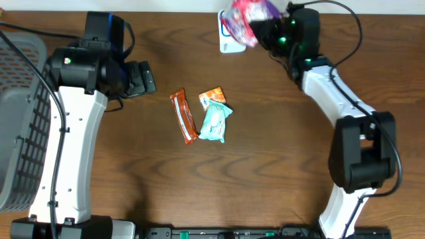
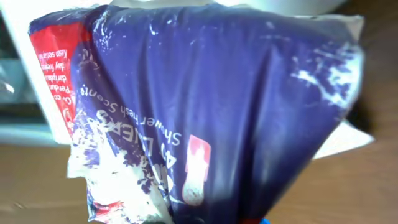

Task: Scan the item barcode
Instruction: 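Carry the pink bag with the right gripper up to the scanner, then move the pink bag right and drop it at the table's right edge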

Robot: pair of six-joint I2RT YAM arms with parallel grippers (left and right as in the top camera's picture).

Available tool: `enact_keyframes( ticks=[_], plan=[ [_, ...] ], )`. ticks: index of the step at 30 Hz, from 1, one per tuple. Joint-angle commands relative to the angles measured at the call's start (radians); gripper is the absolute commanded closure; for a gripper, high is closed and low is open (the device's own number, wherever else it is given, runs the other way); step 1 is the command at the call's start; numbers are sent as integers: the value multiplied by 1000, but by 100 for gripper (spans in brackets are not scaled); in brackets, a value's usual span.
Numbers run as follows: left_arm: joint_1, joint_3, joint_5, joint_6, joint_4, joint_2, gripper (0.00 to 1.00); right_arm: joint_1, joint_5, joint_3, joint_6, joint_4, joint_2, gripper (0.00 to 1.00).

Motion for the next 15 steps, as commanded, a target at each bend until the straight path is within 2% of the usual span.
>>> enact_keyframes(
  ticks=[1,5,9,12,15],
  plan=[
    [3,-2,-1,-8,-4,7,2,29,82,61,152,30,106,98],
    [3,-2,-1,-8,-4,7,2,32,32,177,144,29,212,99],
    [3,-2,-1,-8,-4,7,2,30,6,262,57,8,251,99],
    [3,-2,-1,-8,-4,7,2,18,4,317,-24,-59,238,99],
    [3,-2,-1,-8,-4,7,2,-18,7,386,-100,-195,202,99]
  ],
)
